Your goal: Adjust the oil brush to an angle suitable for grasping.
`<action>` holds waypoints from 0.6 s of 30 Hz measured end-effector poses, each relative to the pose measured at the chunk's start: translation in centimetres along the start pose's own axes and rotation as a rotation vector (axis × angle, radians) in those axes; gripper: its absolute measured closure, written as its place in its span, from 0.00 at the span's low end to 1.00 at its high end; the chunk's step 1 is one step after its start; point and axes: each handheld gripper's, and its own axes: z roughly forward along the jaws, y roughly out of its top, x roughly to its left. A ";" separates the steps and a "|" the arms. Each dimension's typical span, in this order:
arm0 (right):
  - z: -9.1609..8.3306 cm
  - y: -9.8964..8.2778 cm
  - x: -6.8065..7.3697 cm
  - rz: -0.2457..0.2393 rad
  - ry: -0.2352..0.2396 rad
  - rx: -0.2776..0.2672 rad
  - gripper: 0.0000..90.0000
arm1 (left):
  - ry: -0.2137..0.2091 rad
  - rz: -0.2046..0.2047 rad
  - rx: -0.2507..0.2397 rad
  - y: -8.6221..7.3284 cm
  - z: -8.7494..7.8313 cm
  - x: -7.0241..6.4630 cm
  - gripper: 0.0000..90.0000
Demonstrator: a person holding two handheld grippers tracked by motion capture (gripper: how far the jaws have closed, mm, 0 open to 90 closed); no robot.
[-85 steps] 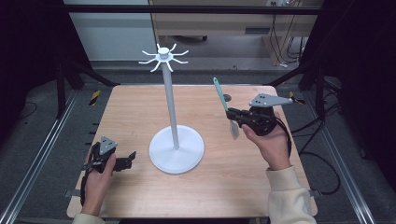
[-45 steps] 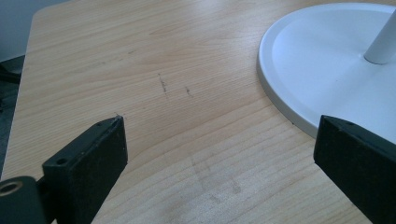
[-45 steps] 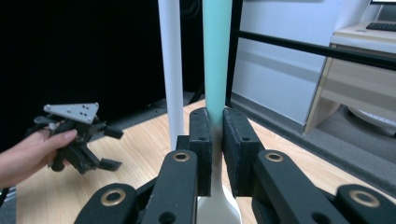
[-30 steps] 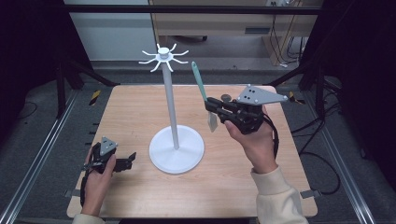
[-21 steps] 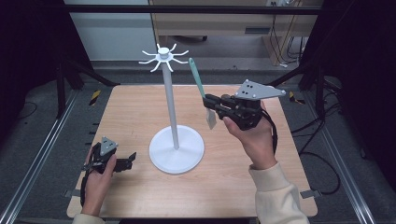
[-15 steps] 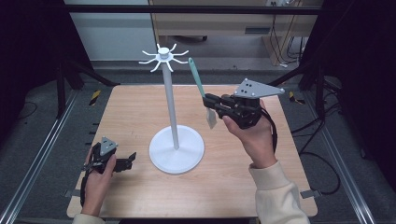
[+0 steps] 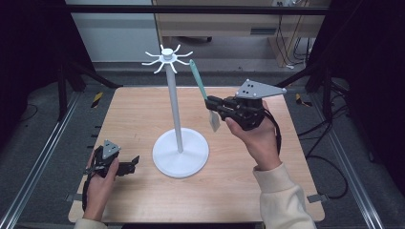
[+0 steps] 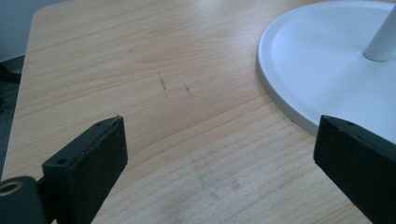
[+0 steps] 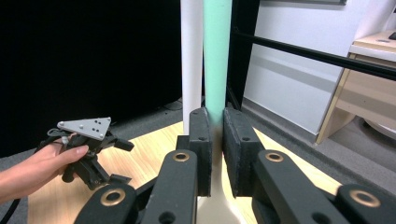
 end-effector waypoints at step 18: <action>1.6 0.0 0.2 0.011 0.026 0.017 0.91 | -0.003 0.001 0.001 0.0 0.0 0.0 0.03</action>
